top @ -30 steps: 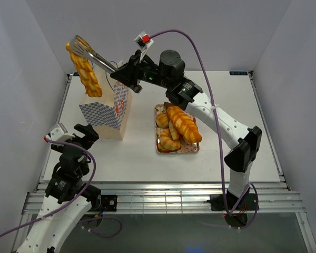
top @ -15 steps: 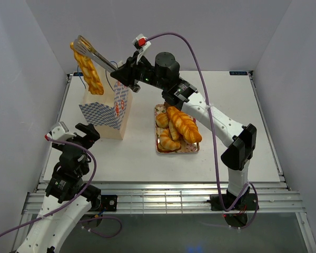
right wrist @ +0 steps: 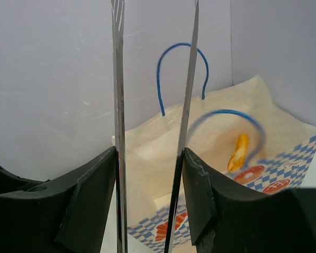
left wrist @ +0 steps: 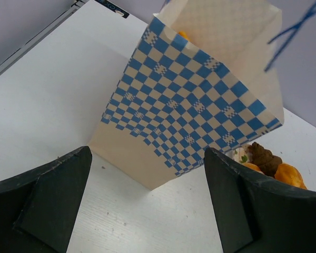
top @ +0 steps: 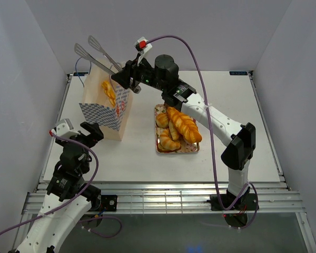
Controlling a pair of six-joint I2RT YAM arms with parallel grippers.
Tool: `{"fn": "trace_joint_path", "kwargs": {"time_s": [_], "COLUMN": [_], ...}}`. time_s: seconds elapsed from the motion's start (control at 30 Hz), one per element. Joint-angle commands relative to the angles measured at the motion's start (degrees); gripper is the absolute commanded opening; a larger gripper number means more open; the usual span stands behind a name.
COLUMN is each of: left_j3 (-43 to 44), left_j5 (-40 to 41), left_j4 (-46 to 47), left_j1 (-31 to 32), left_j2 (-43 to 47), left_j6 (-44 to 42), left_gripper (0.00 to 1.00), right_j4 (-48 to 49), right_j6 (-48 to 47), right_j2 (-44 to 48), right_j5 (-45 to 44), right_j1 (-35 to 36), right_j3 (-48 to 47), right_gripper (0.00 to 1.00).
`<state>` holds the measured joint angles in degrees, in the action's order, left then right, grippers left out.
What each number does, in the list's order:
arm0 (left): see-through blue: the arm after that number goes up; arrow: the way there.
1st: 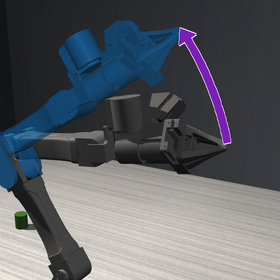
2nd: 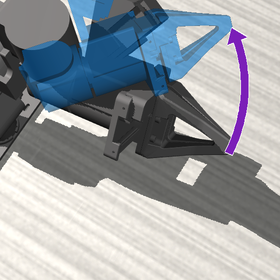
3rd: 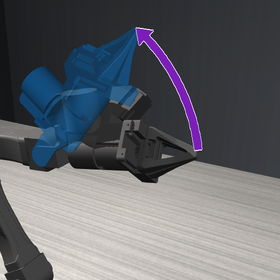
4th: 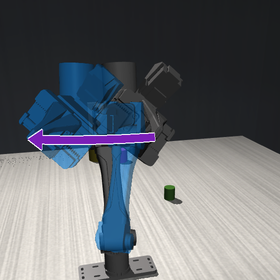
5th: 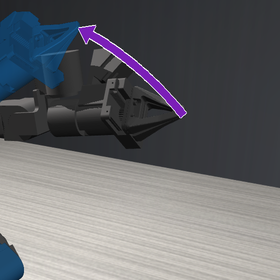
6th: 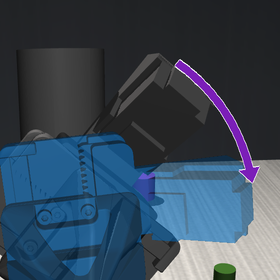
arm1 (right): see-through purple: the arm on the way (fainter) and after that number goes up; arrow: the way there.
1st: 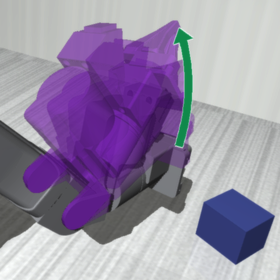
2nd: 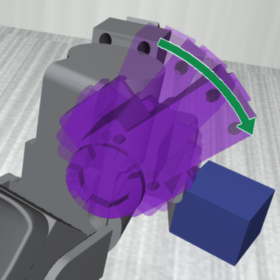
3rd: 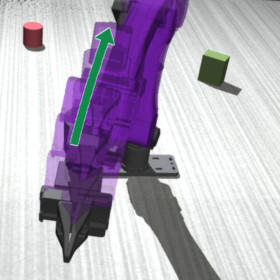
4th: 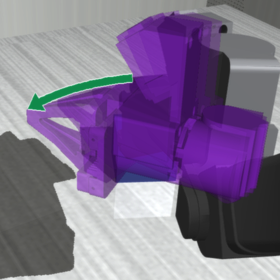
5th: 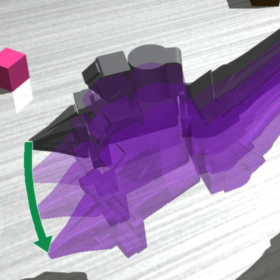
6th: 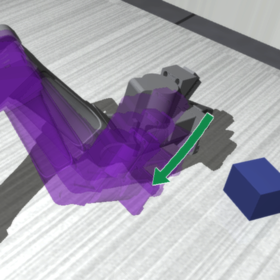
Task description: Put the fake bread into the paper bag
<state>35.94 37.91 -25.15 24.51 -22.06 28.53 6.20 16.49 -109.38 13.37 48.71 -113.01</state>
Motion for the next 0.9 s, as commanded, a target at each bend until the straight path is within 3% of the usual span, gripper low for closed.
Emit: {"fn": "trace_joint_path", "kwargs": {"time_s": [0.0,0.33,0.53,0.87], "left_j3": [-0.3,-0.3,-0.3,-0.3], "left_j5": [-1.3,-1.0,-0.9,-0.5], "left_j4": [1.0,1.0,0.9,0.7], "left_j1": [0.1,0.1,0.1,0.1], "left_j2": [-0.3,-0.2,-0.1,0.4], "left_j6": [-0.9,-0.9,-0.8,-0.8], "left_gripper": [0.98,0.98,0.98,0.98], "right_j4": [4.4,2.0,-2.8,-4.7], "right_j6": [0.6,0.5,1.0,3.6], "right_j2": [1.0,5.1,10.6,29.0], "right_j5": [-0.7,-1.4,-7.0,-12.7], "right_j1": [-0.4,-0.8,-2.0,-8.4], "right_j3": [-0.9,-1.5,0.5,21.0], "right_gripper": [0.57,0.57,0.57,0.56]}}
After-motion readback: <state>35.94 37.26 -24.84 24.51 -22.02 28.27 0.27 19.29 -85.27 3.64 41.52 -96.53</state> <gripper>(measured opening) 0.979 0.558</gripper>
